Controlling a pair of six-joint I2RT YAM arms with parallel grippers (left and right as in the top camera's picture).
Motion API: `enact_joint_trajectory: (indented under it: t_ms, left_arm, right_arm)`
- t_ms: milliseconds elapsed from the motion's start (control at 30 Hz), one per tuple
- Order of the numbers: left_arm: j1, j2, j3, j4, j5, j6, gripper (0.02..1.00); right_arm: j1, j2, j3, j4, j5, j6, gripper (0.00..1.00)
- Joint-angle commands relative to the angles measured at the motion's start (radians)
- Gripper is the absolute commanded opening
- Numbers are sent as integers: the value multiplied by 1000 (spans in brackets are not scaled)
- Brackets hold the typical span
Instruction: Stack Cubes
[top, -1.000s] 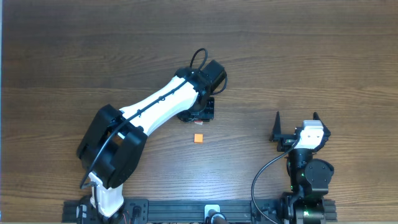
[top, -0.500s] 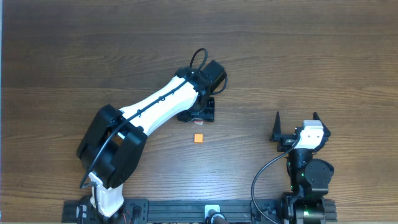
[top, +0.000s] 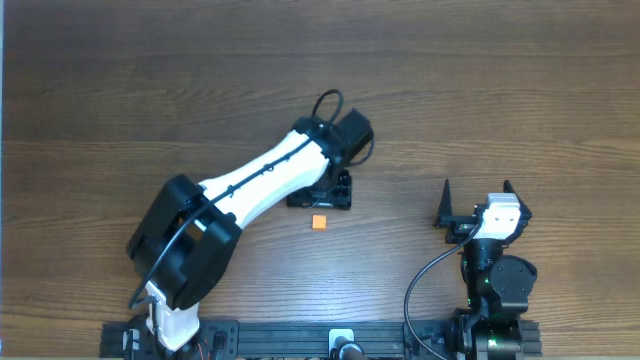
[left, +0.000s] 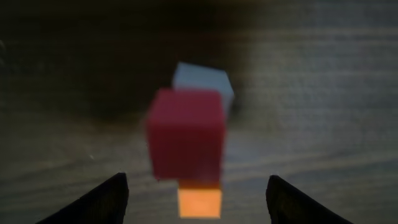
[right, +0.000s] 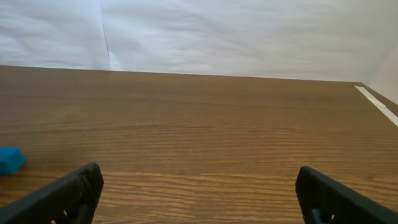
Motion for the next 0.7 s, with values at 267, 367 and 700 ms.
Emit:
enact_joint_trajectory:
  t_ms: [267, 367, 700]
  left_arm:
    - [-42, -103, -89, 41, 45, -147, 713]
    - [-42, -119, -127, 71, 60, -146, 709]
    - [-42, -119, -197, 148, 76, -145, 693]
  right_arm:
    - [-5, -9, -5, -3, 6, 3, 991]
    - [-5, -9, -5, -3, 6, 3, 991]
    - [-5, -9, -5, -3, 6, 3, 991]
